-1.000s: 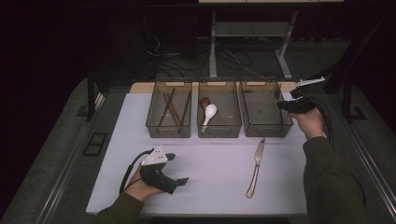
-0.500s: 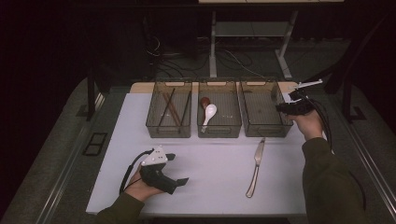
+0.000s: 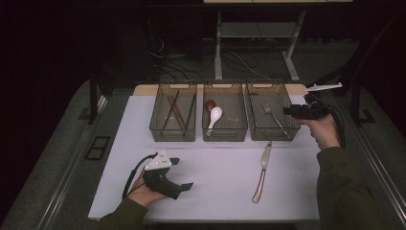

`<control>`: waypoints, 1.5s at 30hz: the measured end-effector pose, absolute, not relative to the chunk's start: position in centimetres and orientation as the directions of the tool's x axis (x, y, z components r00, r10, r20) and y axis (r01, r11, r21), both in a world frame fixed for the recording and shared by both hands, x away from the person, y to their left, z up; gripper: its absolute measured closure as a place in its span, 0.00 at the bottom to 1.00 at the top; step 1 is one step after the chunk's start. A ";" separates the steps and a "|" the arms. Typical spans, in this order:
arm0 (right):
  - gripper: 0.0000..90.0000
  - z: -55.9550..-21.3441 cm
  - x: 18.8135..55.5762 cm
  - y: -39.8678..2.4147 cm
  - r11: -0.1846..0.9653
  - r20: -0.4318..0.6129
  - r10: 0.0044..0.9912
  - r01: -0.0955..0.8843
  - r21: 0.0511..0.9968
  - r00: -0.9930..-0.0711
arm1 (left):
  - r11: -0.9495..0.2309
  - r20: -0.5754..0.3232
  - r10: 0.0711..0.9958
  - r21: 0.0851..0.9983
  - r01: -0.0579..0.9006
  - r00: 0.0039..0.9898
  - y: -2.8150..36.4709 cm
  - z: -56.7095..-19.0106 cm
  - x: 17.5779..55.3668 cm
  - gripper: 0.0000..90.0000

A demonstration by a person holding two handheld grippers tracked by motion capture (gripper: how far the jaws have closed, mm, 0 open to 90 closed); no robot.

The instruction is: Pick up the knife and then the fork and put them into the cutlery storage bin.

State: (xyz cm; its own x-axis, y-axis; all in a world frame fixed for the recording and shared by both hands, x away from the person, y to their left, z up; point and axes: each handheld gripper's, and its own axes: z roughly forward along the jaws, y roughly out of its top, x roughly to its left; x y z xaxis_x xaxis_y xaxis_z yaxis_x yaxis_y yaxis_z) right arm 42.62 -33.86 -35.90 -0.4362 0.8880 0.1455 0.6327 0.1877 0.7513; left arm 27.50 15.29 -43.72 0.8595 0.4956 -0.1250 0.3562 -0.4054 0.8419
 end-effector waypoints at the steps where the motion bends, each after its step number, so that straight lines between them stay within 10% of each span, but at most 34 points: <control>1: 0.66 -35.7 42.1 -33.9 0.182 0.157 0.883 0.631 0.755 -0.442 | -0.404 -0.126 0.496 0.842 0.357 0.859 15.3 -43.7 27.5 0.00; 9: 0.67 -36.1 38.2 -33.4 0.235 0.148 0.854 0.623 0.746 -0.500 | -0.406 -0.123 0.502 0.840 0.359 0.856 15.3 -43.7 27.5 0.00; 24: 0.99 -39.2 32.0 -31.0 0.389 0.113 0.750 0.573 0.721 -0.652 | -0.410 -0.121 0.504 0.838 0.360 0.855 15.4 -43.7 27.5 0.00; 45: 1.00 -42.8 28.4 -24.8 0.562 0.144 0.591 0.534 0.632 -0.794 | -0.417 -0.117 0.505 0.834 0.361 0.855 15.4 -43.8 27.6 0.00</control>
